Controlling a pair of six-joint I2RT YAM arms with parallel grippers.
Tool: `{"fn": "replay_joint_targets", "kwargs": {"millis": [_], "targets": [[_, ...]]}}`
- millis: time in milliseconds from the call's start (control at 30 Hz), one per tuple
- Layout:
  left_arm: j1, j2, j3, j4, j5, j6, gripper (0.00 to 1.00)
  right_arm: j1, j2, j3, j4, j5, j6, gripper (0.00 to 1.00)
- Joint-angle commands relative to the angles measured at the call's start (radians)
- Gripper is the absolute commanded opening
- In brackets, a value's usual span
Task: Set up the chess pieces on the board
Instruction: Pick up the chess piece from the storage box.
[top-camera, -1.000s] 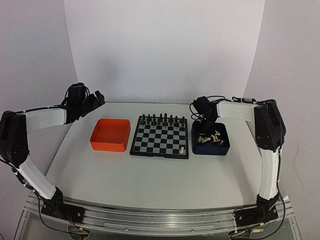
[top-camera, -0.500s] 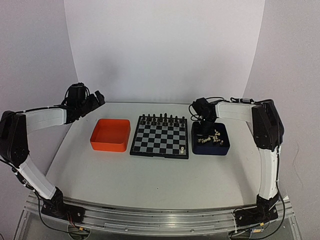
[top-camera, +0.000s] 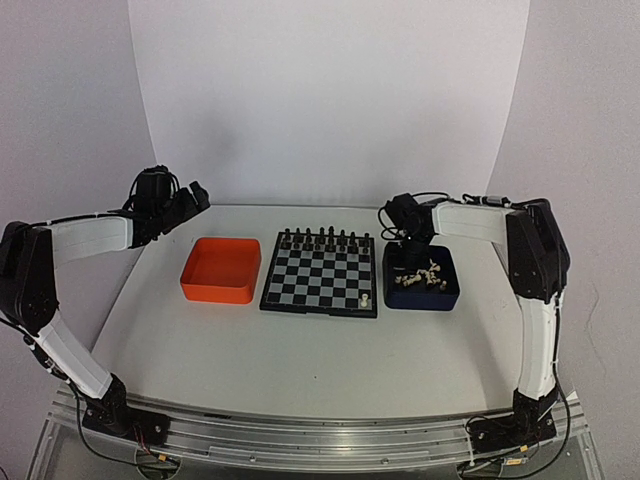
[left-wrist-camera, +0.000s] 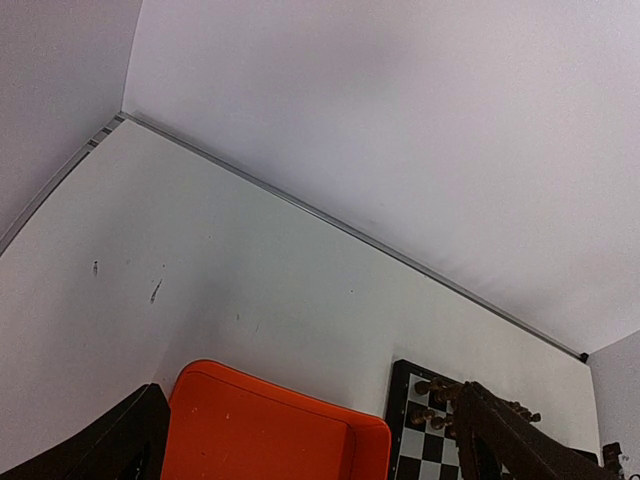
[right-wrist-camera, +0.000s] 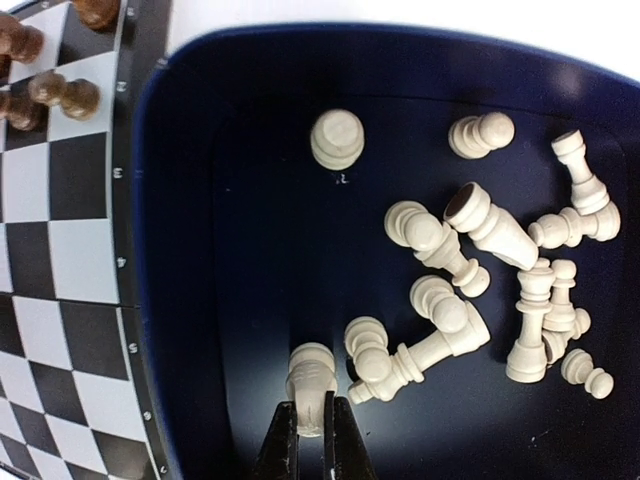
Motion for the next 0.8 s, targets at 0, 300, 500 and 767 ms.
{"fn": "replay_joint_targets", "kwargs": {"millis": [0,300,500,767], "targets": [[0.003,-0.047,-0.012,0.033,-0.001,0.008,1.0,0.003,-0.127,0.024,0.015,-0.011,-0.044,0.0],[0.003,-0.073,-0.014,0.033,0.013,0.005,1.0,0.042,-0.238,0.01,0.02,-0.014,-0.073,0.0],[0.003,-0.066,0.005,0.014,0.022,0.001,1.0,0.13,-0.262,0.015,-0.015,-0.024,-0.026,0.0],[0.003,-0.037,0.074,-0.075,-0.027,0.027,1.0,0.259,-0.174,0.064,-0.057,0.046,0.074,0.0]]}}
